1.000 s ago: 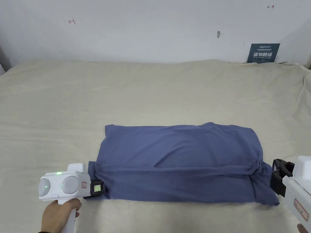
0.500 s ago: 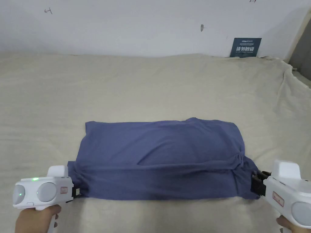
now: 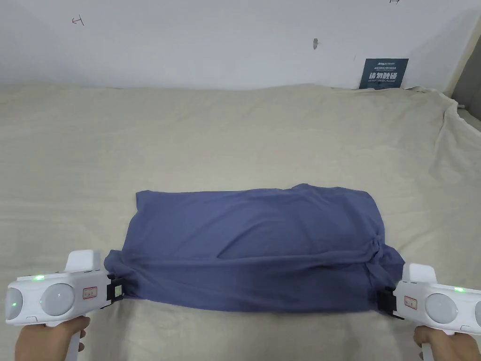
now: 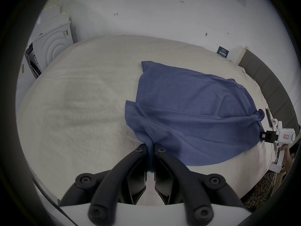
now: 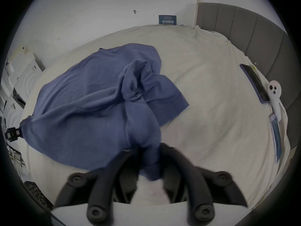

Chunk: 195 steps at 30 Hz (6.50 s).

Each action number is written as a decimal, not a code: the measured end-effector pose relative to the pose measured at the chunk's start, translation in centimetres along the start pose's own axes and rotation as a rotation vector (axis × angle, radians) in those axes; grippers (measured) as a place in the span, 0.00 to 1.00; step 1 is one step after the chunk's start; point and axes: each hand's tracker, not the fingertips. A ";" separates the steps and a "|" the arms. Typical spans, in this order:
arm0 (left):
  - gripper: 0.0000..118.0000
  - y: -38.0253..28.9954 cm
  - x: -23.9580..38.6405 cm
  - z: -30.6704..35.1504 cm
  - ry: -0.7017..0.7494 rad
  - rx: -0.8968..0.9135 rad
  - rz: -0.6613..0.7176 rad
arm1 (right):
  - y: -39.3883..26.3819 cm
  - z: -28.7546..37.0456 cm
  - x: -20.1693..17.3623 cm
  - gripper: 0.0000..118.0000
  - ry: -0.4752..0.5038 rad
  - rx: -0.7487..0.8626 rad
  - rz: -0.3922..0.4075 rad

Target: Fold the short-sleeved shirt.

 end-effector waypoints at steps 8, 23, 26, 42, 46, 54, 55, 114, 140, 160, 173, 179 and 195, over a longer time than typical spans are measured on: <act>0.04 -1.5 -1.6 1.4 -0.025 0.006 0.091 | -0.6 6.2 0.7 0.07 0.032 0.106 -0.019; 0.04 -9.5 -3.5 5.4 -0.006 -0.079 0.069 | -9.4 11.8 3.9 0.07 0.045 0.061 -0.001; 0.04 -10.9 -3.4 4.3 0.008 -0.111 0.074 | -10.7 9.6 4.3 0.07 0.033 0.002 -0.026; 0.80 -7.6 -0.2 8.8 -0.006 0.065 0.132 | -7.7 15.4 3.1 0.67 -0.006 0.206 -0.023; 0.80 -4.5 2.5 13.6 0.018 0.268 0.066 | -4.9 21.2 1.5 0.67 0.005 0.415 0.020; 0.78 -1.7 7.5 17.3 0.137 0.577 -0.042 | -2.7 26.2 -2.3 0.66 -0.028 0.663 0.090; 0.76 -1.8 7.7 17.2 0.147 0.597 -0.057 | -2.8 26.3 -2.8 0.65 -0.038 0.683 0.105; 0.00 13.1 1.8 -7.2 -0.048 0.075 -0.097 | 15.4 -3.9 -2.2 0.66 -0.039 0.153 0.100; 0.00 9.9 -0.6 -0.6 -0.023 0.115 -0.019 | 11.7 7.5 -1.9 0.02 0.096 0.254 0.120; 0.00 -6.9 -3.3 5.0 -0.015 0.039 -0.002 | -8.2 13.6 2.8 0.02 0.167 0.208 -0.015; 0.01 -11.2 -3.3 2.8 0.036 -0.006 -0.008 | -13.3 8.1 3.3 0.03 0.058 0.101 -0.170; 0.75 -9.2 -3.4 5.3 -0.027 -0.020 0.102 | -11.0 12.5 1.1 0.63 0.018 0.188 -0.082; 0.82 -2.1 2.2 17.2 0.074 0.563 0.011 | -2.4 25.1 -6.8 0.63 -0.026 0.703 0.148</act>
